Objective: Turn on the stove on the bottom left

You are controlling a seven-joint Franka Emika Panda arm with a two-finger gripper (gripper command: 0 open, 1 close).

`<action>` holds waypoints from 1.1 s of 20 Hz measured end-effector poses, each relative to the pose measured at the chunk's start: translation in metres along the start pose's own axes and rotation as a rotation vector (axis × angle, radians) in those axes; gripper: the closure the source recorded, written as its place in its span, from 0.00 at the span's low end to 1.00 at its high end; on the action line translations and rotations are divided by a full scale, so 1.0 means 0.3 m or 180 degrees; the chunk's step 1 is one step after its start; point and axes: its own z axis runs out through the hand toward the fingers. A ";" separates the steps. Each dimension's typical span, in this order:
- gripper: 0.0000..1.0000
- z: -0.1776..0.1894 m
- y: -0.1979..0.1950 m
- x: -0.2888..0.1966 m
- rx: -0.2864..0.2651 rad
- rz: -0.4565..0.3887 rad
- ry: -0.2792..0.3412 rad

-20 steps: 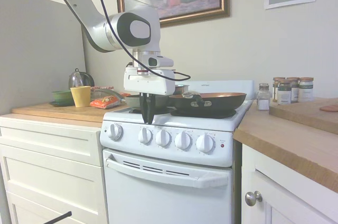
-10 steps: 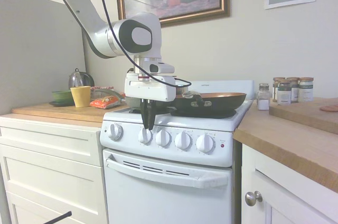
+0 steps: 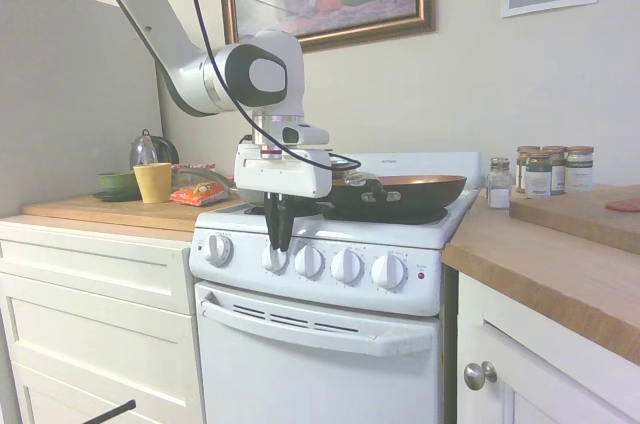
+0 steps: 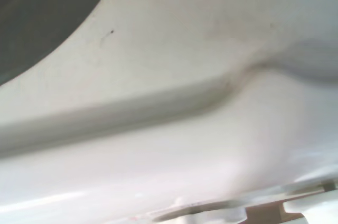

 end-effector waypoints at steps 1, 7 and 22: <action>1.00 0.000 -0.003 -0.002 0.0005 -0.0005 0.0004; 1.00 0.008 -0.017 -0.017 0.0005 -0.0036 0.0007; 1.00 0.010 -0.041 -0.045 -0.0004 -0.0068 0.0014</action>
